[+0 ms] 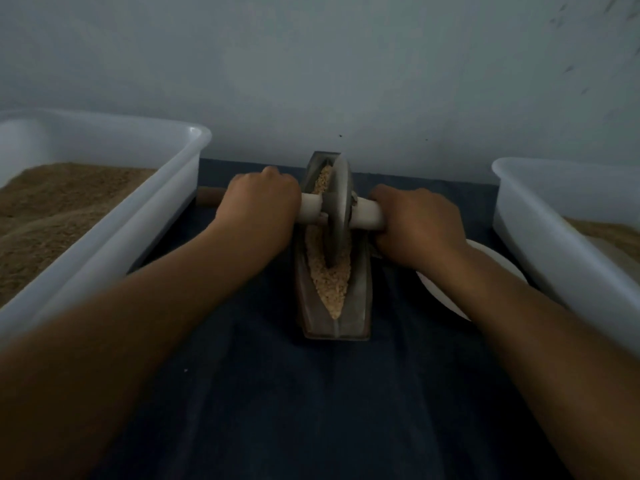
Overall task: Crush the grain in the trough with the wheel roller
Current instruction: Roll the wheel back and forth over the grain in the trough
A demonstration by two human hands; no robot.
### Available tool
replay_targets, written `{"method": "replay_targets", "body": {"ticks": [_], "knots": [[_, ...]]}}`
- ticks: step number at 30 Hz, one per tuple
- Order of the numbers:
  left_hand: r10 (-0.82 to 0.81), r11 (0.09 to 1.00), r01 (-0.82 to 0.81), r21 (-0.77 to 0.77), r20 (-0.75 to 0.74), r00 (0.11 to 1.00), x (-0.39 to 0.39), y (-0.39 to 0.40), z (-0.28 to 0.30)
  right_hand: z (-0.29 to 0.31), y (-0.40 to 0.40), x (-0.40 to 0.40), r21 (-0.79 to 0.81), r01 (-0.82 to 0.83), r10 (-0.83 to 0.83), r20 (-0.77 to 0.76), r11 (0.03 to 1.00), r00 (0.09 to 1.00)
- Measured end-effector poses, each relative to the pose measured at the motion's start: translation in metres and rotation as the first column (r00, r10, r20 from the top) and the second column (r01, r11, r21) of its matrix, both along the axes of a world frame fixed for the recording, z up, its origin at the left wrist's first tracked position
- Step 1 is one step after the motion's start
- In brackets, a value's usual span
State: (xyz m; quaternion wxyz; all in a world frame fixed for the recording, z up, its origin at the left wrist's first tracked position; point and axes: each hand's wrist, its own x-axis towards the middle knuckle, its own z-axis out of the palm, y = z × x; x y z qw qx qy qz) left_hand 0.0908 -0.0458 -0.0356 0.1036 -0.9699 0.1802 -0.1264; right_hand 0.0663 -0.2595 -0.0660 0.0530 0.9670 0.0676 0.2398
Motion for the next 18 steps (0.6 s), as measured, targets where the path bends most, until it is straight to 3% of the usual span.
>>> {"method": "replay_targets", "body": {"ticks": [4, 11, 15, 18], "knots": [[-0.026, 0.999, 0.026, 0.024, -0.027, 0.999, 0.038, -0.008, 0.008, 0.003, -0.008, 0.028, 0.068, 0.031, -0.024, -0.094, 0.997, 0.995], [-0.013, 0.999, 0.016, 0.051, -0.062, 0.998, 0.076, -0.016, 0.01, 0.017, -0.01, 0.07, 0.01, 0.012, -0.01, -0.181, 1.0, 0.983], [0.0, 1.0, -0.001, -0.009, -0.076, 0.997, 0.079, -0.012, 0.006, 0.027, -0.004, 0.073, -0.023, 0.032, -0.036, -0.18, 0.999, 0.983], [0.003, 0.999, -0.007, -0.046, -0.091, 0.996, 0.073, -0.007, 0.001, 0.024, 0.002, 0.06, -0.027, 0.042, -0.044, -0.091, 0.999, 0.995]]}}
